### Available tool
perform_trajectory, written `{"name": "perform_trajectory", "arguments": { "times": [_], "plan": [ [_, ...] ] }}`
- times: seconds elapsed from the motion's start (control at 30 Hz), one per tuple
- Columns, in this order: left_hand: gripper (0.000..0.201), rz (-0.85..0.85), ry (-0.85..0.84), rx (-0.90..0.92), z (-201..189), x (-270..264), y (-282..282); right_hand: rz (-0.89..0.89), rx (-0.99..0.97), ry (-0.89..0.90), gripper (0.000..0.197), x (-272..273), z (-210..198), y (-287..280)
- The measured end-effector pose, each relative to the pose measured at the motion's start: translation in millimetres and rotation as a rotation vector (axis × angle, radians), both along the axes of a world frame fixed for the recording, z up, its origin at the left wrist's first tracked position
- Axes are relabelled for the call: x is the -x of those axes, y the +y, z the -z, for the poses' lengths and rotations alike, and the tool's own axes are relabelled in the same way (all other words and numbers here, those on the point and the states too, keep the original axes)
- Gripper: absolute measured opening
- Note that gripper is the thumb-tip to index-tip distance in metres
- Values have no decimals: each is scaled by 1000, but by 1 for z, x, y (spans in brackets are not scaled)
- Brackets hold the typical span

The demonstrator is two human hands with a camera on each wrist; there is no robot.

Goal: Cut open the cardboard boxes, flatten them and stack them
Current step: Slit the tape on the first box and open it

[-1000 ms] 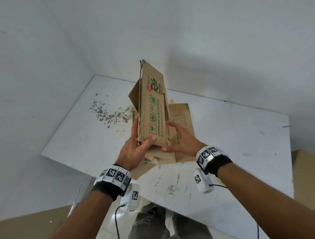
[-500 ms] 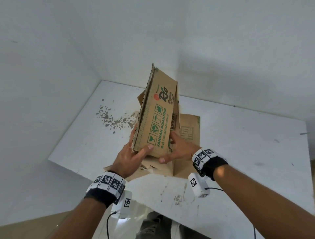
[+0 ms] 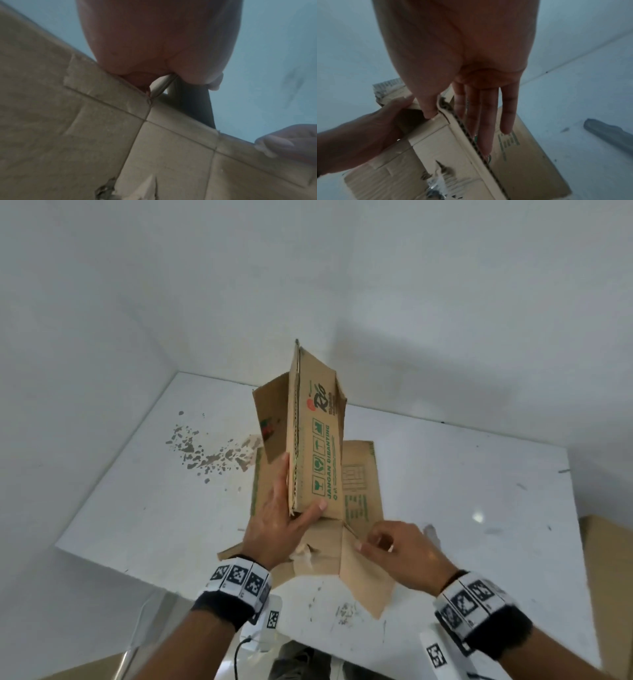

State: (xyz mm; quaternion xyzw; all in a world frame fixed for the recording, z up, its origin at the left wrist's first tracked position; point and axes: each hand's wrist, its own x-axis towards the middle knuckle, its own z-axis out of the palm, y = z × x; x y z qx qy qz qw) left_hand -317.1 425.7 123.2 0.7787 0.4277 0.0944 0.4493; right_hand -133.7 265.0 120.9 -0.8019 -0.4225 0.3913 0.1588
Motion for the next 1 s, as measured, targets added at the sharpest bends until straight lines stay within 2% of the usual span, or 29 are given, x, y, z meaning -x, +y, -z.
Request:
{"name": "perform_trajectory", "arguments": {
  "times": [0.03, 0.1, 0.17, 0.23, 0.33, 0.4, 0.5, 0.6, 0.67, 0.7, 0.77, 0.83, 0.87, 0.9, 0.97, 1.0],
  "plan": [
    [101, -5, 14, -32, 0, -6, 0, -20, 6, 25, 38, -1, 2, 3],
    [107, -26, 33, -35, 6, -16, 12, -39, -37, 64, 39, -7, 14, 19],
    [115, 0, 110, -58, 17, -23, 32, -55, -49, 5, 40, -14, 28, 41],
    [116, 84, 270, -98, 28, -27, 50, -54, -26, -89, 34, -18, 39, 62],
    [96, 138, 446, -151, 50, -22, 64, -23, 60, -189, 30, -22, 61, 84],
    [84, 148, 466, -114, 69, -11, 68, 8, 160, -163, 33, -20, 75, 91],
    [79, 160, 473, -31, 97, 10, 72, 75, 266, -105, 27, -14, 100, 88],
    [68, 14, 547, -41, 119, 30, 78, 242, 266, -77, 23, -14, 116, 80],
    [55, -161, 598, -54, 136, 41, 86, 438, 92, -81, 34, -14, 120, 80],
    [56, -271, 613, -13, 142, 45, 90, 532, -20, -97, 41, -10, 118, 85],
    [75, -455, 610, 129, 150, 48, 96, 662, -219, -123, 52, 5, 104, 105],
    [84, -508, 588, 222, 155, 47, 100, 733, -316, -121, 54, 17, 95, 131],
    [84, -506, 584, 239, 160, 46, 100, 744, -289, -114, 59, 17, 97, 144],
    [85, -502, 583, 248, 164, 43, 99, 725, -173, -117, 70, 13, 103, 155],
    [95, -458, 608, 262, 170, 38, 92, 651, 184, -158, 96, 0, 123, 161],
    [102, -418, 619, 261, 173, 37, 85, 643, 300, -164, 103, -6, 133, 158]
  ]
}}
